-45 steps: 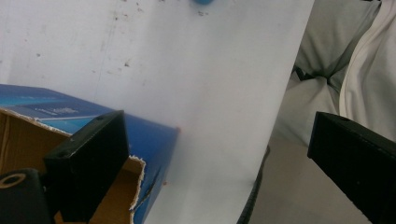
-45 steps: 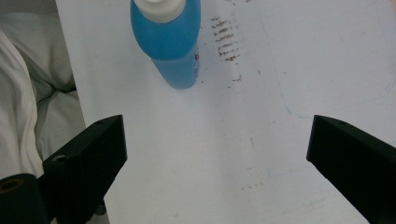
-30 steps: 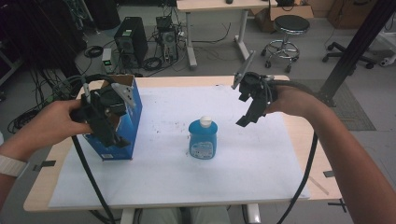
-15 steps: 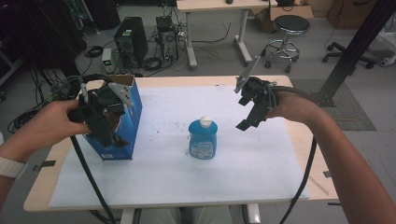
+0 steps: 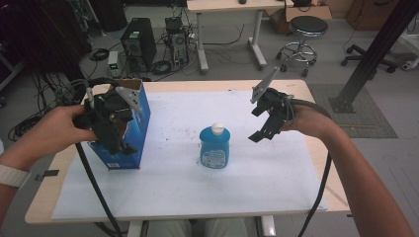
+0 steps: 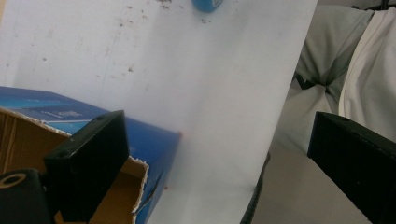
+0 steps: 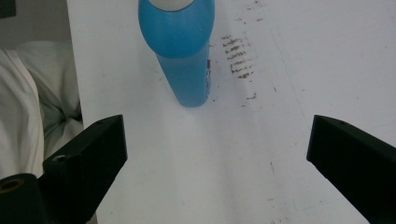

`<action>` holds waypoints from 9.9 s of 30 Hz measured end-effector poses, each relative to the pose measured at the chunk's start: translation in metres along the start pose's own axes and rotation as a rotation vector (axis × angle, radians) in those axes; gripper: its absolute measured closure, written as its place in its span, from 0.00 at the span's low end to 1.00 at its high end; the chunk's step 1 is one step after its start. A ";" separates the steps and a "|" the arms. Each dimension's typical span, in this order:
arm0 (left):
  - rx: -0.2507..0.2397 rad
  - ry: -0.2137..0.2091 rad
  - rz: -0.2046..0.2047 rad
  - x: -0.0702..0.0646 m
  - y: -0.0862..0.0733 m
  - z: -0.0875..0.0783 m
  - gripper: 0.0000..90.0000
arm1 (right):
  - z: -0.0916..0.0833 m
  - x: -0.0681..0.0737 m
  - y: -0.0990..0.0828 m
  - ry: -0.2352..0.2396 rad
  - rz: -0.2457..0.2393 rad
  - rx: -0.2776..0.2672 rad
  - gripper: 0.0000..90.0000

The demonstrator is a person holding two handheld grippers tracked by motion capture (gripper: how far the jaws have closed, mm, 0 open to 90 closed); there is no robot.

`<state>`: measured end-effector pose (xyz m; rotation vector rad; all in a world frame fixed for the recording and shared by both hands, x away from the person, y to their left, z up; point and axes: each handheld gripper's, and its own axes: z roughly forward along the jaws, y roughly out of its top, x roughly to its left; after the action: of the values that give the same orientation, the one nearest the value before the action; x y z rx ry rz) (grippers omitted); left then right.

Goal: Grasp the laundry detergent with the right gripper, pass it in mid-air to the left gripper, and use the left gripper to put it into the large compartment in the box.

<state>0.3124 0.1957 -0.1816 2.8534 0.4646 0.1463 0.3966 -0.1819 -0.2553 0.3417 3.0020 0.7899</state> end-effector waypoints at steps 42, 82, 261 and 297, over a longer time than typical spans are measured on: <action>-0.012 0.002 -0.014 0.000 0.000 0.000 0.07 | 0.040 0.006 -0.035 0.017 0.023 -0.253 0.05; -0.017 0.000 -0.013 0.002 0.000 0.000 0.07 | 0.066 0.010 -0.055 0.019 0.042 -0.405 0.06; 0.056 -0.019 0.195 -0.004 0.116 -0.007 0.07 | 0.070 0.048 0.022 0.126 -0.162 -0.515 0.49; 0.083 -0.070 0.268 -0.015 0.150 0.024 0.07 | 0.074 0.055 0.038 0.150 -0.198 -0.525 0.49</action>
<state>0.3466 0.0476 -0.1665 2.9785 0.0741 0.0752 0.3564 -0.1022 -0.2992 -0.0313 2.7390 1.5749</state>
